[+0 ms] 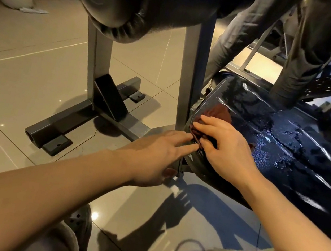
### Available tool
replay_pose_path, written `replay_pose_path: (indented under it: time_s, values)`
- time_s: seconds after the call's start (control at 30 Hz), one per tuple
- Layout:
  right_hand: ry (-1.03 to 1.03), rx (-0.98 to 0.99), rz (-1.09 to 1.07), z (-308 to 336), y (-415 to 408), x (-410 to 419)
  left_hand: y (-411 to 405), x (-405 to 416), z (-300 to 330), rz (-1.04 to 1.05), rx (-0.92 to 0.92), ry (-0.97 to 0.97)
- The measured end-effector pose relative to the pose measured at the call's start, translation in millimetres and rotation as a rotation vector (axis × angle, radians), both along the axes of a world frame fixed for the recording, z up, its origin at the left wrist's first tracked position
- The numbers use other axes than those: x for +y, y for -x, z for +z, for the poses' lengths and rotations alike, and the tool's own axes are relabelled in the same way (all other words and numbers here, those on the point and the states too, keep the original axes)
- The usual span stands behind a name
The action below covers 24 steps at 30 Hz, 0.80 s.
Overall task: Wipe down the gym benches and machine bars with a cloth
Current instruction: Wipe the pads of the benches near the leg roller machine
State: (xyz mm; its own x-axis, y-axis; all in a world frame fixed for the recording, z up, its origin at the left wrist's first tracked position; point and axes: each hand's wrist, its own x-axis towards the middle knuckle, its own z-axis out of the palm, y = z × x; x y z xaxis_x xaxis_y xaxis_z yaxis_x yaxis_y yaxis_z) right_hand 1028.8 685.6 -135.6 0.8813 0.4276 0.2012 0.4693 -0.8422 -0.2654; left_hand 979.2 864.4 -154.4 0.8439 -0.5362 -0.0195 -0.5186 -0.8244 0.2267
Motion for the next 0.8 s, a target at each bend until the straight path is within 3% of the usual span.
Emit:
replay_pose_path:
  time_s: [0.07,0.27,0.33,0.57,0.8]
  values:
    - [0.015,-0.006,-0.028,-1,3,-11,-1,1,1,-0.007,0.004,0.006]
    - [0.004,0.024,-0.375,7,-9,-34,3,2,5,-0.029,0.044,0.030]
    - [0.050,-0.001,-0.369,7,-5,-24,4,0,6,-0.038,0.045,0.020]
    - [0.032,0.056,-0.035,5,5,0,5,-7,17,-0.032,-0.008,-0.021]
    - [-0.007,0.134,-0.245,9,5,-52,4,-5,12,-0.037,0.019,-0.023]
